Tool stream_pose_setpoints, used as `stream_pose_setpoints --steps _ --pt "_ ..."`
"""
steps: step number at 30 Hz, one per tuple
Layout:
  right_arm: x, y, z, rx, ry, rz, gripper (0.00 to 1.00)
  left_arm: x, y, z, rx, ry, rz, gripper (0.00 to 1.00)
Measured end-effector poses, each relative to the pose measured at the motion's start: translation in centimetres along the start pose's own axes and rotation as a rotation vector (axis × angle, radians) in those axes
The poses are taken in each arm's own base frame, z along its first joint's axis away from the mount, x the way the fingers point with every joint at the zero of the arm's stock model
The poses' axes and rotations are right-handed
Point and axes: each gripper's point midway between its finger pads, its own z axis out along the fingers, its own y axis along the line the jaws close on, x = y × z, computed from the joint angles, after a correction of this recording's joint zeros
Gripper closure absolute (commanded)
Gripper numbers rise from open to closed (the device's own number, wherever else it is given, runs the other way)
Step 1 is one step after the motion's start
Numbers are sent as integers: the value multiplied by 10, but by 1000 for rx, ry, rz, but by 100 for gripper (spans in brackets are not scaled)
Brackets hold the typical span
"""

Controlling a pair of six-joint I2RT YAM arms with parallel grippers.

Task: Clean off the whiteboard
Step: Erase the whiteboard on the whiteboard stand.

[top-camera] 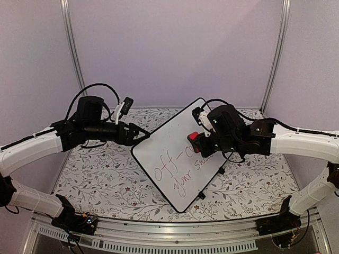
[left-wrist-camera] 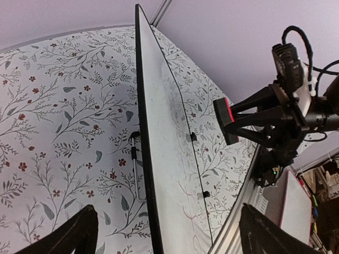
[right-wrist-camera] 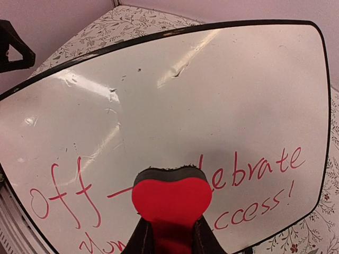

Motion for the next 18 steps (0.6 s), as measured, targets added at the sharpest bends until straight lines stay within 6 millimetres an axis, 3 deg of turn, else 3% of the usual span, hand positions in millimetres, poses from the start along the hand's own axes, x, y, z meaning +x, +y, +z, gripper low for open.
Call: stream_pose_setpoints --steps 12,15,18 --pt "25 45 6 33 9 -123 85 44 11 -7 -11 45 -64 42" --pt "27 50 9 48 8 -141 85 46 12 -6 -11 46 -67 56" --pt "27 53 11 59 4 -148 85 43 11 -6 -5 37 -62 76"
